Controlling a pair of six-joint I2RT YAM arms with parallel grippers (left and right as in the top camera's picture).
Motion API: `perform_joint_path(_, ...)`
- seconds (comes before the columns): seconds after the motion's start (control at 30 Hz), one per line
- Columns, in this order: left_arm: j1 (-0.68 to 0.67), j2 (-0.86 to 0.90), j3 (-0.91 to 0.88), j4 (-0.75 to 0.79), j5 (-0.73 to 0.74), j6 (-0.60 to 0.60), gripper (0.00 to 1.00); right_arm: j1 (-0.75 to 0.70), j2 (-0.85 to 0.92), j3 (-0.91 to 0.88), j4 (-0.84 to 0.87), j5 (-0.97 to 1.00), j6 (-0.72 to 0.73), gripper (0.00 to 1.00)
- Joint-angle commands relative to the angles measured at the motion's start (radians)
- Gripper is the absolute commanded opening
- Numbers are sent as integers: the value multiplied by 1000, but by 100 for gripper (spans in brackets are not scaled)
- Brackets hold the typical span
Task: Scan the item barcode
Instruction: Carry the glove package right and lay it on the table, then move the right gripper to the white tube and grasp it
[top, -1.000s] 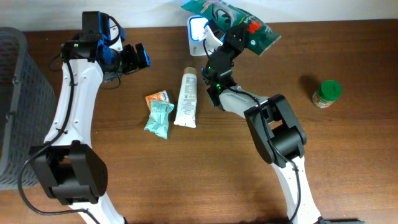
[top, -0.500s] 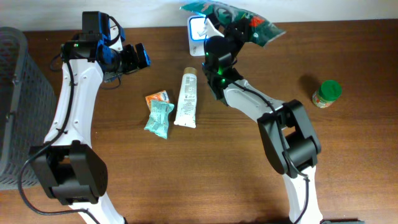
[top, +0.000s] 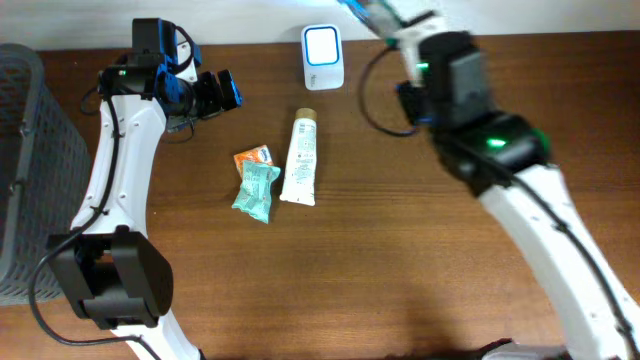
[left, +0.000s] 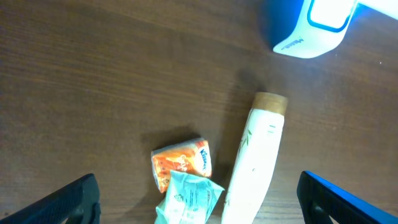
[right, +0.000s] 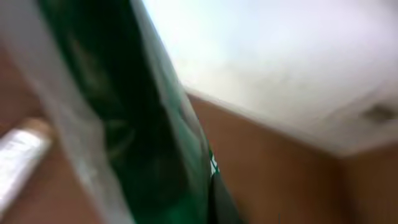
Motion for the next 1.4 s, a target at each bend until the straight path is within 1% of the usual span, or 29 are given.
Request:
perform_joint_path(0.0,0,4,-1,2,0,5,99,-156,-43,-5,-220,-331,357,4)
perform_joint_path(0.07,0,4,-1,2,0,5,99,-258,-25,-22,-347,-334,416,4)
perform_joint_path(0.13,0,4,-1,2,0,5,99,-328,-7,-71,-377,-335,416,4)
perform_joint_path(0.2,0,4,-1,2,0,5,99,-413,34,-182,-372,-334,415,4)
perform_joint_path(0.3,0,4,-1,2,0,5,99,-480,116,-303,-312,-333,385,4)
perform_joint_path(0.43,0,3,-1,2,0,5,99,-544,252,-331,-312,-333,385,4)
perform_joint_path(0.47,0,4,-1,2,0,5,99,-558,272,-331,-317,-333,386,9)
perform_joint_path(0.53,0,4,-1,2,0,5,99,-590,293,-331,-330,-330,386,33)
perform_joint_path(0.57,0,4,-1,2,0,5,99,-613,291,-325,-340,-330,386,43)
perform_joint_path(0.67,0,4,-1,2,0,5,99,-660,290,-216,-465,-330,385,49)
perform_joint_path(0.73,0,4,-1,2,0,5,99,-666,290,-78,-587,-330,385,51)
perform_joint_path(0.8,0,4,-1,2,0,5,99,-657,290,49,-676,-330,385,57)
perform_joint_path(0.87,0,4,-1,2,0,5,99,-633,290,167,-738,-350,385,58)
perform_joint_path(0.93,0,4,-1,2,0,5,99,-577,290,220,-723,-504,385,57)
perform_joint_path(1.03,0,4,-1,2,0,5,99,-462,299,206,-601,-653,385,58)
perform_joint_path(1.07,0,4,-1,2,0,5,99,-413,308,196,-547,-679,386,61)
perform_joint_path(1.1,0,4,-1,2,0,5,99,-356,327,183,-489,-719,390,61)
perform_joint_path(1.13,0,4,-1,2,0,5,99,-305,351,165,-424,-762,409,58)
perform_joint_path(1.17,0,4,-1,2,0,5,99,-266,373,147,-370,-786,438,58)
perform_joint_path(1.23,0,4,-1,2,0,5,99,-184,453,129,-253,-886,443,58)
perform_joint_path(1.27,0,4,-1,2,0,5,99,-157,489,129,-216,-899,454,56)
perform_joint_path(1.37,0,4,-1,2,0,5,99,-99,589,128,-137,-917,488,55)
